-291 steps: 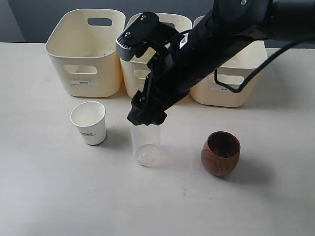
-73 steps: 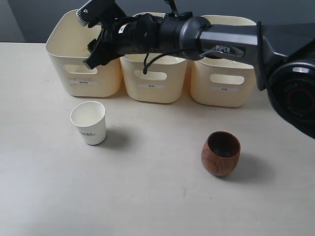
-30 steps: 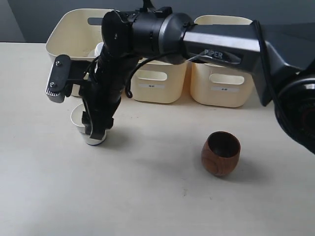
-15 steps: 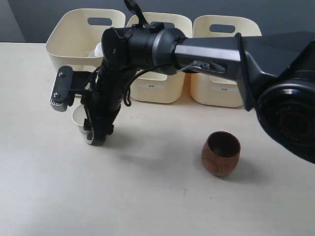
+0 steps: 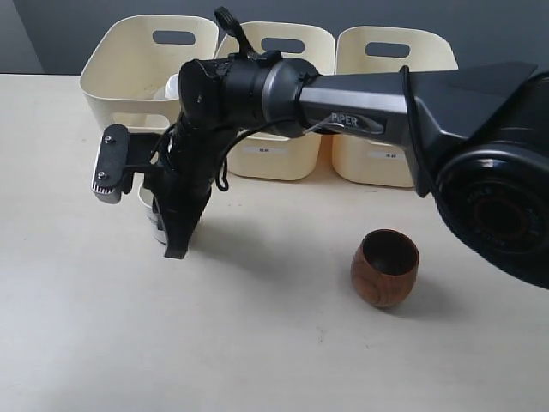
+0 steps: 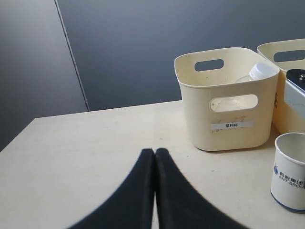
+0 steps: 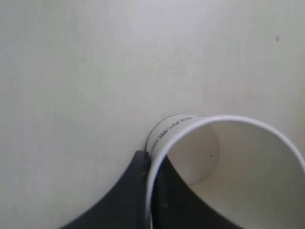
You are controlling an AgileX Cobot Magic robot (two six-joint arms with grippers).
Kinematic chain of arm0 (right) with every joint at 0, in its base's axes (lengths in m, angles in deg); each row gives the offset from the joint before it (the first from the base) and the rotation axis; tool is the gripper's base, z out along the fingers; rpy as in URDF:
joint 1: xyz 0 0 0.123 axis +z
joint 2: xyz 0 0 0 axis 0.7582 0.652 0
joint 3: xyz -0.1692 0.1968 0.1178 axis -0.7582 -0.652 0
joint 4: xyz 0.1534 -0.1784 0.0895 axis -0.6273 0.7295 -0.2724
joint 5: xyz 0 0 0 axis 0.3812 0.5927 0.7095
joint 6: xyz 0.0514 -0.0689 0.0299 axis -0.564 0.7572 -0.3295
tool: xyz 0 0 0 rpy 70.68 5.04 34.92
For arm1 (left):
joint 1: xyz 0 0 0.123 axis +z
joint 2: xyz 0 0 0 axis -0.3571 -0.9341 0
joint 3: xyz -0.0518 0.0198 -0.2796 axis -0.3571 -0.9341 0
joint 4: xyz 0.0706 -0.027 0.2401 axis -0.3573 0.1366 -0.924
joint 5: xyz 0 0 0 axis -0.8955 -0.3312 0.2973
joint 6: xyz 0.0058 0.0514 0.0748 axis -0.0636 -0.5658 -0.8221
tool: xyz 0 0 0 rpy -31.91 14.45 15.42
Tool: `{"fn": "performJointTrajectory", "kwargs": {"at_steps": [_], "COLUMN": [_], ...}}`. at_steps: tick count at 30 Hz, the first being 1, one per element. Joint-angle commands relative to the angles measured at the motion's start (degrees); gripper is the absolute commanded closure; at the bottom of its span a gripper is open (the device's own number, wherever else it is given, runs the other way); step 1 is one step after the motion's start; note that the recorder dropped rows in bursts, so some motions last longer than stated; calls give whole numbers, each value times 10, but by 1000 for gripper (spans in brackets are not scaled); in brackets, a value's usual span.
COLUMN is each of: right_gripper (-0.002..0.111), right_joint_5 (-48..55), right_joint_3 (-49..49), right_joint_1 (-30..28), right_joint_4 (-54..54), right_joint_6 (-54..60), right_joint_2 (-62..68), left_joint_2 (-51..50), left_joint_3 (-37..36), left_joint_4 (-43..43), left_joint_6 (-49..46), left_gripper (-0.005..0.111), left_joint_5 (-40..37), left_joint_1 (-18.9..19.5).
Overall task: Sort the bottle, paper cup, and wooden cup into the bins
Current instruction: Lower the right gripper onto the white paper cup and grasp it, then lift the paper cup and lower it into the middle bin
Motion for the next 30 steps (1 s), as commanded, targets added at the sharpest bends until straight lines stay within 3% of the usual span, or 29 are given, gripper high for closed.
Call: {"fn": "performJointTrajectory", "kwargs": {"at_steps": [1, 12, 26, 30], "right_gripper": [108, 108, 109, 109], "right_joint_5": [4, 17, 56, 74], "right_joint_3": [3, 3, 3, 2], "right_joint_1": [1, 1, -3, -29], "right_joint_4": [0, 25, 217, 277], "right_joint_6": [6, -4, -190, -242], "right_joint_2": [0, -117, -326, -342], "left_joint_2": [3, 3, 3, 3], "left_joint_3": [-1, -1, -1, -1], "left_joint_4": [0, 0, 0, 0], "left_joint_6": [1, 1, 1, 1], "left_gripper": [107, 107, 107, 107], "left_joint_5": [4, 4, 4, 4], "left_joint_1": [0, 0, 0, 0]}}
